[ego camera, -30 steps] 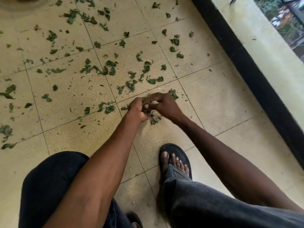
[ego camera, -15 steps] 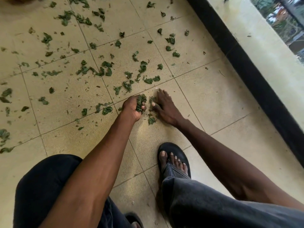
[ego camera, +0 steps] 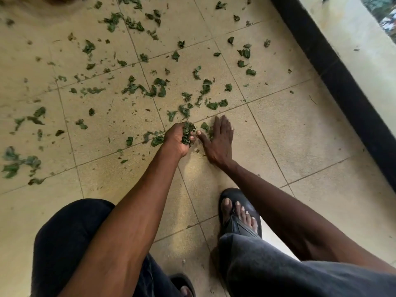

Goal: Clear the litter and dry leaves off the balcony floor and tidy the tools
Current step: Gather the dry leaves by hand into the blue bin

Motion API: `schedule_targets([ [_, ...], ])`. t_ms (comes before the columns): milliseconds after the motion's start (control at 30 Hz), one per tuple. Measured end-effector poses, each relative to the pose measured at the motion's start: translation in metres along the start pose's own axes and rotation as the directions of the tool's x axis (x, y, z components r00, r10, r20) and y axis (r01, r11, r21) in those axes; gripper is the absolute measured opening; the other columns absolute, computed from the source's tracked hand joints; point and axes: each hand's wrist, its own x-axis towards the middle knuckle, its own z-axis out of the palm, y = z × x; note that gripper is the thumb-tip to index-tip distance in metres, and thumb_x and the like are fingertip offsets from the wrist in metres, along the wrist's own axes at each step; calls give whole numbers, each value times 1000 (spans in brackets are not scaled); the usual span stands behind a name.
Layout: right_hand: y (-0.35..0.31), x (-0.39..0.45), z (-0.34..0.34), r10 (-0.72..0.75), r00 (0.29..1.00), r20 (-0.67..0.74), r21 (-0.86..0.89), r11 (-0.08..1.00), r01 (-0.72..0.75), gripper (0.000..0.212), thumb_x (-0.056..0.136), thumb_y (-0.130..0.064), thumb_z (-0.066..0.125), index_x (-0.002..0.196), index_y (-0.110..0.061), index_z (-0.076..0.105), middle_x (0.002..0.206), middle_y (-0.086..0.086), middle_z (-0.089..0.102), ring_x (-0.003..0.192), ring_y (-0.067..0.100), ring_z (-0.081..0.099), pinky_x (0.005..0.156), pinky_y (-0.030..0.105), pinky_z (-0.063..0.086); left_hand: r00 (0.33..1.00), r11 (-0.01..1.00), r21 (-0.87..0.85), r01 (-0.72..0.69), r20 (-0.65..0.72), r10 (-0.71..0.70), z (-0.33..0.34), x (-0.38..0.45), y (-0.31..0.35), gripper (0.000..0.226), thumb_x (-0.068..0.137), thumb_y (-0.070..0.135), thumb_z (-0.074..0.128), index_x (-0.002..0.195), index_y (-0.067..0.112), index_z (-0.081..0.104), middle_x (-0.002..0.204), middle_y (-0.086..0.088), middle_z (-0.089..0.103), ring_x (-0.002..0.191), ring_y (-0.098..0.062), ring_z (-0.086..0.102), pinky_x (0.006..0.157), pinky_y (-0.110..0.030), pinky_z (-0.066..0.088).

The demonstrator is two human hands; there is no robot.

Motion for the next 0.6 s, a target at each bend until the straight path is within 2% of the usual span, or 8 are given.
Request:
schedule_targets([
  [100,-1,15,-3,-239,962,130,-93,963,252,74,96,-66,27,156,-26,10,164,1,-3,150,18,-7,122,41,-4,1000,1000,-10,-16,-23,16,-10,-1,7,22,97,2,43,77,8,51,65,-6,46,49,-12,40,35,-15,29],
  [167,2,17,-3,-406,876,258,-193,867,459,69,98,-64,21,154,-24,23,163,3,9,151,22,1,122,49,7,999,1000,-8,-22,-40,21,-13,-2,10,21,96,3,46,77,8,54,67,-6,48,52,-12,41,36,-16,29],
  [233,10,15,-2,-536,768,351,-231,745,626,61,101,-53,27,149,-16,37,159,10,24,149,29,12,119,52,19,999,1000,-5,-19,-46,18,-14,-3,11,23,97,4,46,75,9,54,66,-6,49,52,-12,41,37,-16,29],
  [300,17,10,-5,-596,706,383,-199,693,693,57,101,-46,34,146,-12,42,156,15,30,148,31,18,118,51,23,999,1000,-8,-15,-53,15,-12,-3,11,24,97,5,46,75,10,53,66,-5,49,51,-13,42,37,-16,29],
  [400,28,1,-14,-603,639,477,-199,634,747,64,99,-58,34,151,-21,33,160,14,19,150,30,10,121,49,13,998,1000,6,-9,-70,9,-11,-3,10,20,97,5,46,79,10,53,68,-6,49,52,-13,42,38,-16,30],
  [500,41,-8,-27,-638,507,580,-195,495,847,57,99,-53,30,149,-25,36,162,12,15,150,33,8,121,53,9,996,1000,8,-10,-88,10,-10,-2,8,17,96,4,47,82,10,53,71,-7,50,53,-14,43,38,-16,31],
  [533,45,-9,-32,-642,494,586,-180,491,852,54,100,-46,30,147,-23,40,160,13,20,149,34,11,120,55,14,996,1000,7,-9,-86,10,-9,-2,7,16,96,3,47,82,10,53,72,-7,49,53,-14,43,38,-15,31],
  [600,51,-8,-42,-641,516,568,-159,530,833,51,100,-38,31,144,-17,45,158,14,26,148,35,17,116,57,25,997,1000,9,-3,-71,4,-5,-3,4,17,95,2,45,83,9,53,73,-7,49,53,-14,42,37,-15,32],
])
